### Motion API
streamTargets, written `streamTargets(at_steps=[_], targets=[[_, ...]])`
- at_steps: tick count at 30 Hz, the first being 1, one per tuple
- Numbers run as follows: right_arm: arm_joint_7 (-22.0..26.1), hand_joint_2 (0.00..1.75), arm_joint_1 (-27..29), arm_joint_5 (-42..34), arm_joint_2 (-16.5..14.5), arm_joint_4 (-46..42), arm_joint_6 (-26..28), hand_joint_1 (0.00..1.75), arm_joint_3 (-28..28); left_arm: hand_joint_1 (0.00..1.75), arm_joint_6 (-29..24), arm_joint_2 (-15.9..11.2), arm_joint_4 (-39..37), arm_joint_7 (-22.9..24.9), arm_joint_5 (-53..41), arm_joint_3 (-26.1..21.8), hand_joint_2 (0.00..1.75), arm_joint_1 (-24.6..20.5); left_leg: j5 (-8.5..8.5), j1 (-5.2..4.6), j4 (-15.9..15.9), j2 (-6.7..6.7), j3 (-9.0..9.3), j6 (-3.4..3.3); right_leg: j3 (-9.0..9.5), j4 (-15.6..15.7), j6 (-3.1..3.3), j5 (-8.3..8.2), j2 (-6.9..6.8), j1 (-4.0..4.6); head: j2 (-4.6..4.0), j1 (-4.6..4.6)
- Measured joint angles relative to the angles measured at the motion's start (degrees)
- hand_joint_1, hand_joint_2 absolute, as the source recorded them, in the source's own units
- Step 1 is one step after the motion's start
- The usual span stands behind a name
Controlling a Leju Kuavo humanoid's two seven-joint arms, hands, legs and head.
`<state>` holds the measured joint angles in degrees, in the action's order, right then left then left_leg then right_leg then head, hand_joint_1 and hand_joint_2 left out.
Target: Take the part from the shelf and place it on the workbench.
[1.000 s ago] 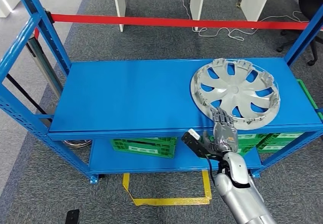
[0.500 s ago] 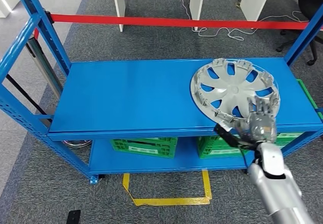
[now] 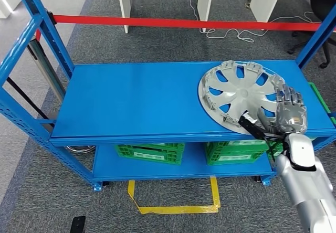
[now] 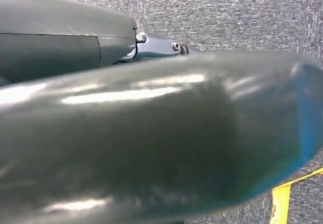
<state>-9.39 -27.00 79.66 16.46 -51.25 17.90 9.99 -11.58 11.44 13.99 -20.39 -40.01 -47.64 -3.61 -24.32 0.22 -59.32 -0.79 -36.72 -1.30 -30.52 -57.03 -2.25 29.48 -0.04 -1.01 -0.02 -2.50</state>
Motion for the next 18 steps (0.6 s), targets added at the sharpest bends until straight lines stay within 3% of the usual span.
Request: streamTargets(at_steps=[5, 9, 14, 18], targets=[[2.07, 0.0, -0.77, -2.51, 0.32, 2.46, -0.97, 0.0, -1.07, 0.0, 0.16, -0.1, 0.0, 0.0, -0.52, 0.01, 0.0, 0.0, 0.0, -0.01, 0.0, 0.0, 0.0, 0.0, -0.01, 0.0, 0.0, 0.0, -0.01, 0.0, 0.0, -0.01], [7.36, 0.0, -0.52, -8.28, 0.41, 3.37, -4.03, 0.0, -2.03, 0.0, 0.72, -0.19, 0.0, -0.02, -0.78, 0.01, 0.0, 0.0, 0.0, 0.0, 0.0, 0.0, 0.0, 0.0, -0.03, 0.0, 0.0, 0.0, 0.0, 0.0, 0.0, -0.01], [10.28, 0.0, -0.4, -11.92, 0.94, 4.06, -6.13, 0.0, -2.43, 0.0, 1.01, -0.4, 0.0, -0.08, -1.05, 0.01, 0.0, -0.02, 0.0, 0.01, 0.0, 0.0, 0.0, 0.0, -0.03, 0.0, 0.0, 0.01, 0.0, 0.01, 0.0, -0.01], [14.26, 1.75, -0.88, -17.23, 1.44, 5.16, -8.95, 0.0, -2.64, 0.0, 1.28, -0.52, 0.0, -0.26, -1.44, 0.01, 0.0, -0.13, 0.0, 0.0, 0.0, 0.0, 0.0, 0.0, -0.02, 0.0, 0.0, 0.01, 0.0, 0.0, 0.0, 0.01]])
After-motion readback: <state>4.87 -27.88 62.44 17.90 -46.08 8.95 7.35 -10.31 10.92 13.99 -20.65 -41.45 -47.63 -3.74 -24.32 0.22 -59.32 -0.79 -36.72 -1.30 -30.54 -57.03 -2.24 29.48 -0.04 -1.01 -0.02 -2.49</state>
